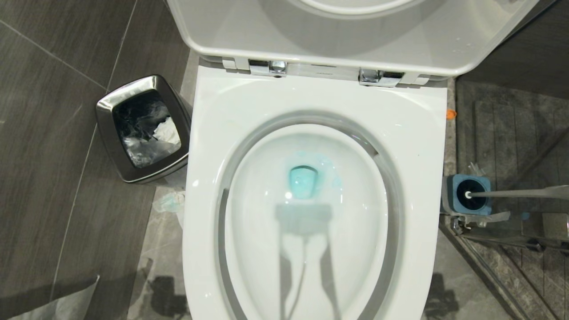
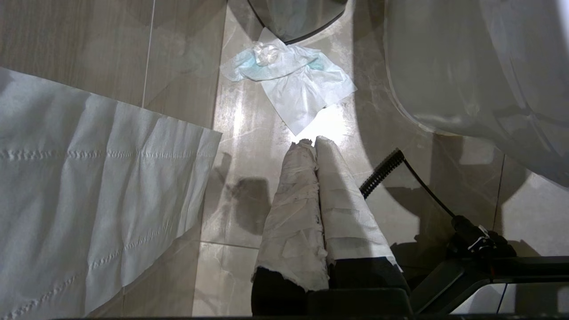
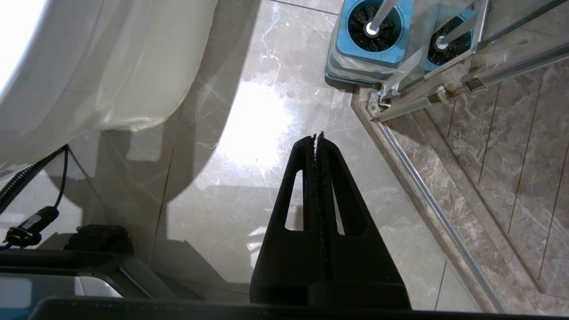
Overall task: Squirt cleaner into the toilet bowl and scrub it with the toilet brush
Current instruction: Scrub the toilet bowl
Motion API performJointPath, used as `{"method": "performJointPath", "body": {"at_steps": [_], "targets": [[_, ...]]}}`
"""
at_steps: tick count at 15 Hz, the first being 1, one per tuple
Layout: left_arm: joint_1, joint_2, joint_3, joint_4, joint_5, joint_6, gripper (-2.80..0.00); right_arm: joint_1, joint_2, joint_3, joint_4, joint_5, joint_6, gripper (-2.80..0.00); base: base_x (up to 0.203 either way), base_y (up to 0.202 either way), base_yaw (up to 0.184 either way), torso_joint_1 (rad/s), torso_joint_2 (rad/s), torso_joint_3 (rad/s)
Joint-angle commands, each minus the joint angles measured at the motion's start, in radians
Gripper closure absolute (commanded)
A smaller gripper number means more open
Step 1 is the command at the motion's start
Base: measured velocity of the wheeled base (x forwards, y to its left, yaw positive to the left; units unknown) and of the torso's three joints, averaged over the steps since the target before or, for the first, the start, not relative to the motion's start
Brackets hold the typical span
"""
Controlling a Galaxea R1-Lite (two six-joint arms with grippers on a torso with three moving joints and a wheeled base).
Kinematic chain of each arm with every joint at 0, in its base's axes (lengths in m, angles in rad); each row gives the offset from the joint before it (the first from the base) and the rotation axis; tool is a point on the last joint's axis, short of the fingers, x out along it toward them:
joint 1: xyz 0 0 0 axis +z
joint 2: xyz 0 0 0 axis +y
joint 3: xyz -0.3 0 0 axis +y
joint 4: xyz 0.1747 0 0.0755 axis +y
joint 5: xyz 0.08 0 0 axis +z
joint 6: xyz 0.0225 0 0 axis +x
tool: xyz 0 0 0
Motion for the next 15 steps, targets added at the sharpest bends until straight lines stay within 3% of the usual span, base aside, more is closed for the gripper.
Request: {"method": "performJointPath", "body": {"at_steps": [1, 9, 15], "targets": [[0.0, 0.0, 0.0, 0.0, 0.0, -0.001, 0.0, 0.0, 0.001, 0.0, 0.0, 0.0, 0.0, 0.0, 0.0, 0.0, 0.0, 0.0, 0.0, 0.0], [0.0, 0.0, 0.0, 0.0, 0.0, 0.0, 0.0, 0.0, 0.001, -0.013, -0.012, -0.001, -0.021, 0.0, 0.0, 0.0, 0.0, 0.0, 0.0, 0.0], [0.0, 0.0, 0.0, 0.0, 0.001, 0.0, 0.0, 0.0, 0.001, -0.186, 0.071, 0.002, -0.027, 0.0, 0.0, 0.0, 0.0, 0.0, 0.0, 0.0]]}}
